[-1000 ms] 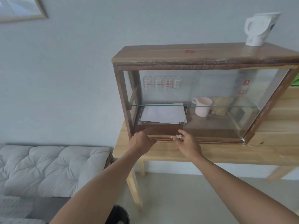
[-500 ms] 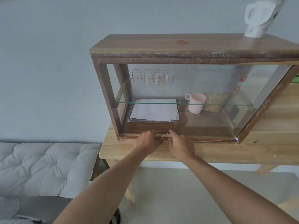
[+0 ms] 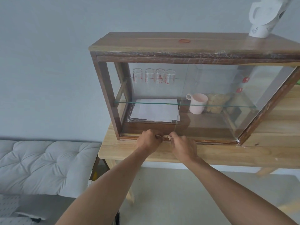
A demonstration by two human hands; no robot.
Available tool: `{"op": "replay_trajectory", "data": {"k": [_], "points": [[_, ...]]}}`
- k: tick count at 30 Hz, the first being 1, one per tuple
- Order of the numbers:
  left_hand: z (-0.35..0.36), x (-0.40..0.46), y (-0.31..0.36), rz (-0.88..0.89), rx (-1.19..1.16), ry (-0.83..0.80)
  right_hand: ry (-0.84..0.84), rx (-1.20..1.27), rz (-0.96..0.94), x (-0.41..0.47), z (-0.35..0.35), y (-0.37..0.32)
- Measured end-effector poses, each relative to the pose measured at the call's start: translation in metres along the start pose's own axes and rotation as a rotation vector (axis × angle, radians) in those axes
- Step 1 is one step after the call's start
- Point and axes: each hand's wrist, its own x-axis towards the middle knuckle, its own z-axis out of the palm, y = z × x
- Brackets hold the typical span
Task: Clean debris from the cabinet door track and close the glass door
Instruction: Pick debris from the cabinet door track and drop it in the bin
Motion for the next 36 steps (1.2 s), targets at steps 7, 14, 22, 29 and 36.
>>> {"op": "replay_trajectory", "data": {"k": [7, 14, 22, 29, 36], "points": [[-0.005, 0.004, 0.009, -0.064, -0.132, -0.095, -0.032, -0.05, -0.002, 0.001, -0.003, -0.005], [-0.002, 0.003, 0.009, -0.06, -0.173, -0.091, -0.053, -0.125, -0.021, 0.003, -0.006, -0.005], [-0.014, -0.007, -0.019, -0.104, -0.232, -0.026, 0.037, 0.054, 0.022, 0.002, 0.001, -0.002], [-0.038, -0.026, -0.048, -0.105, -0.275, 0.053, 0.061, 0.338, 0.121, 0.0, 0.006, -0.028], [-0.075, -0.057, -0.094, -0.166, -0.236, 0.118, -0.026, 0.544, 0.111, -0.013, 0.015, -0.089]]}}
